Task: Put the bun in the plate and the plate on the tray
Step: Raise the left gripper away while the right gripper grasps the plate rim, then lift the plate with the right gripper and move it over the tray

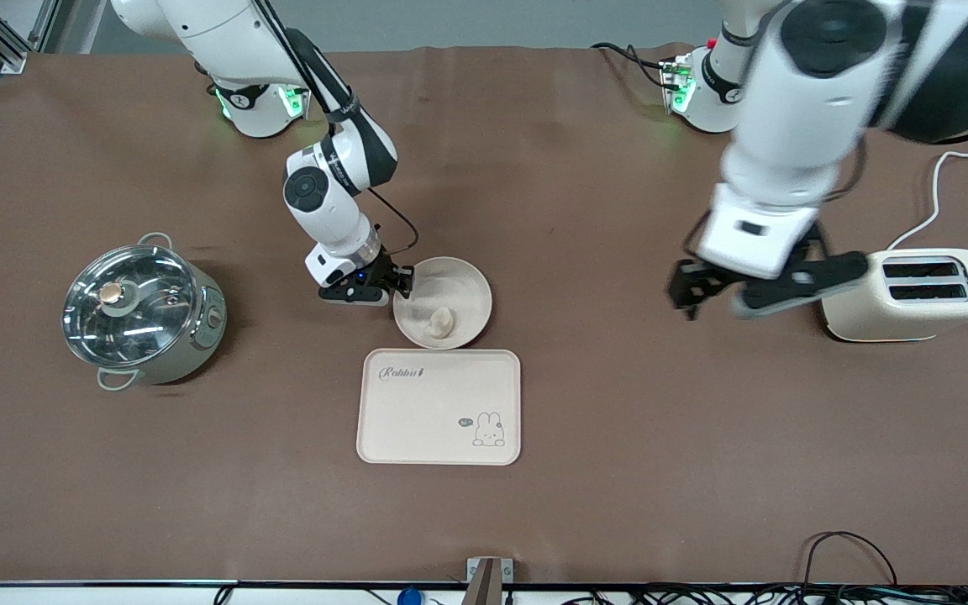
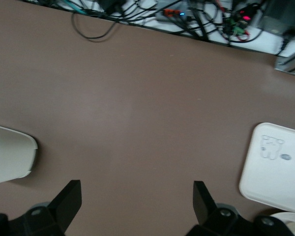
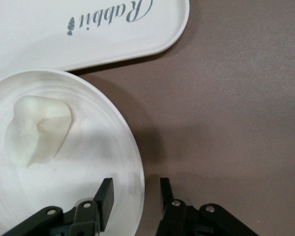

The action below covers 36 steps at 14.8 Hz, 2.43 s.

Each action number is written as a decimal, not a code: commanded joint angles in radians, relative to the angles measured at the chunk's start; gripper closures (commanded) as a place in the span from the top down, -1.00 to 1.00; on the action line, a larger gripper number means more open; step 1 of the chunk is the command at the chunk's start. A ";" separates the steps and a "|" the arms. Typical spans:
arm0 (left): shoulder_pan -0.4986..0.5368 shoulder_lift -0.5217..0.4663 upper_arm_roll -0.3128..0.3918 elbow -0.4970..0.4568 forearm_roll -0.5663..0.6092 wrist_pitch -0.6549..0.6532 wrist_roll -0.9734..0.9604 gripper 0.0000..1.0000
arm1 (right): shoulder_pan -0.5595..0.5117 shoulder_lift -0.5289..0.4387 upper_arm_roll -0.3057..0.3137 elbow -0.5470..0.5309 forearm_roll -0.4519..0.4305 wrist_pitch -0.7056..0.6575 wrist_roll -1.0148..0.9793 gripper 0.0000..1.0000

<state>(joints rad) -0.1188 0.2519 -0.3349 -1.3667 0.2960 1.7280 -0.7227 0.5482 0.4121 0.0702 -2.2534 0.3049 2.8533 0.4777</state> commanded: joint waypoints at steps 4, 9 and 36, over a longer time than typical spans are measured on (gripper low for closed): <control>0.091 -0.155 0.063 -0.047 -0.152 -0.097 0.270 1.00 | 0.001 0.017 0.000 0.029 0.039 -0.002 -0.002 -0.65; 0.082 -0.272 0.184 -0.140 -0.241 -0.123 0.544 1.00 | 0.006 0.027 -0.001 0.026 0.039 0.003 -0.005 -0.93; 0.093 -0.324 0.201 -0.127 -0.291 -0.278 0.645 1.00 | -0.221 0.419 0.048 0.741 0.117 -0.270 -0.027 -0.99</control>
<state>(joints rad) -0.0276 -0.0562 -0.1386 -1.4807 0.0282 1.4491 -0.0972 0.3483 0.8194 0.1073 -1.5544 0.4818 2.6105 0.4612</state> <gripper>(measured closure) 0.000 0.956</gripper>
